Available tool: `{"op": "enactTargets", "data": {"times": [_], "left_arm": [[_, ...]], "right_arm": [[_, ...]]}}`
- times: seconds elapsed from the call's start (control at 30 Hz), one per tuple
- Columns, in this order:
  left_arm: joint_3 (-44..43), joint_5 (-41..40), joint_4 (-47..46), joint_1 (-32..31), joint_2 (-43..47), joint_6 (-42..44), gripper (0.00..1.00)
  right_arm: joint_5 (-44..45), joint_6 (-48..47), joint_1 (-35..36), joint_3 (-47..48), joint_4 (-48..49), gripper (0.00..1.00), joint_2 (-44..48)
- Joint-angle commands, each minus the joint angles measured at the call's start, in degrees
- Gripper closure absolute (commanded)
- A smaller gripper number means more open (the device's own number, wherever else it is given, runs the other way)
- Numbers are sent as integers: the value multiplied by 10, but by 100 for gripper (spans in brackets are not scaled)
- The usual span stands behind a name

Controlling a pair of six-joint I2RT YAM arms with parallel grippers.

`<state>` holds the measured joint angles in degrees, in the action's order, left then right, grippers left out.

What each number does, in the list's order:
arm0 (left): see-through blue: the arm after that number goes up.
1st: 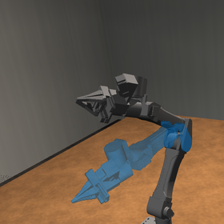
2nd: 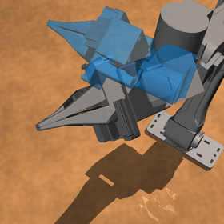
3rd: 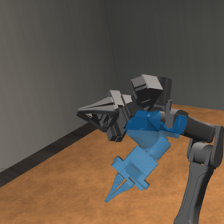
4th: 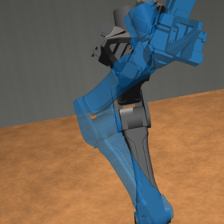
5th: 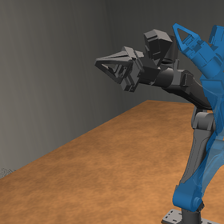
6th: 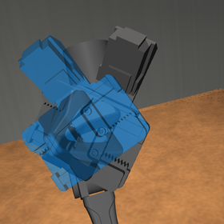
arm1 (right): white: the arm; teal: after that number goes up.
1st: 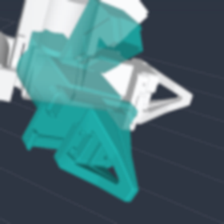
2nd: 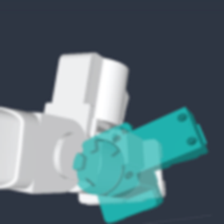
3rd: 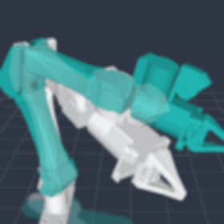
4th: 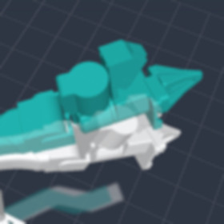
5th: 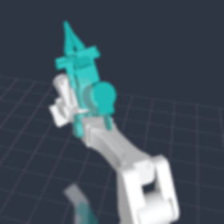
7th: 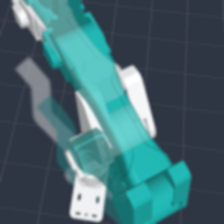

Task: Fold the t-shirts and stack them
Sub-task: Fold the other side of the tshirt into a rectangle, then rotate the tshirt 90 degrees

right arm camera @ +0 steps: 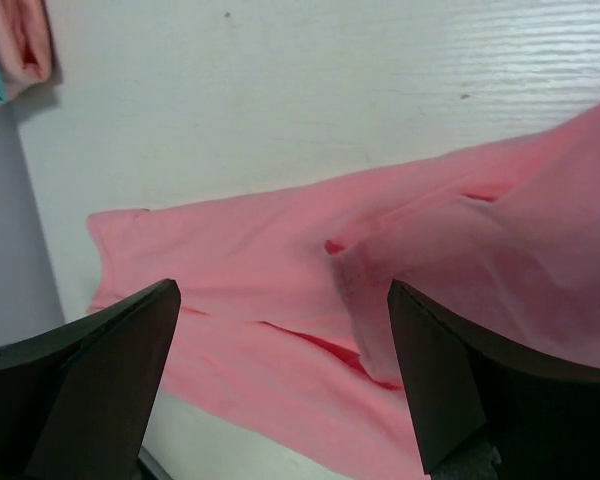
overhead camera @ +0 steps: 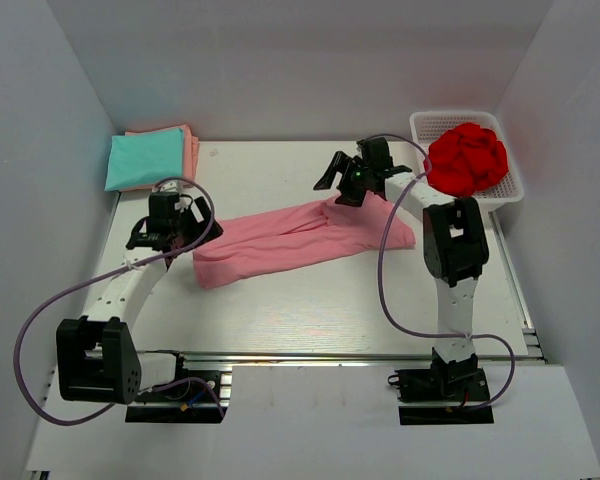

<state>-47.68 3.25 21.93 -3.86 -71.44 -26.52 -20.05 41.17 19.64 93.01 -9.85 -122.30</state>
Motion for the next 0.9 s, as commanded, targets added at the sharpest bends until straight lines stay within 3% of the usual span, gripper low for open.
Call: {"op": "enactTargets", "data": {"times": [0.0,0.23,0.43,0.53,0.63,0.7,0.73,0.83,0.87], "left_arm": [[-42,50,-43,-1,-21,15,0],[-80,177,-103,-12,-178,33,0],[-59,154,-82,-25,-242,33,0],[-2,124,-60,-31,-242,28,0],[46,166,-15,-51,-242,22,0],[82,236,-9,-78,-223,4,0],[120,317,-30,-94,-216,4,0],[141,401,-30,-167,-218,7,0],[134,432,-37,-186,-229,7,0]], "right_arm": [[51,-77,-1,-26,-27,10,69],[89,-148,-6,-171,-40,10,168],[102,-150,-19,-176,-51,10,118],[99,-150,-28,-145,-61,10,76],[61,-158,-42,-59,-76,10,-19],[49,-188,-50,59,-96,10,-62],[42,-198,-53,107,-117,10,-147],[-8,-263,-40,367,-192,10,-250],[-51,-269,-37,391,-182,10,-286]]}}
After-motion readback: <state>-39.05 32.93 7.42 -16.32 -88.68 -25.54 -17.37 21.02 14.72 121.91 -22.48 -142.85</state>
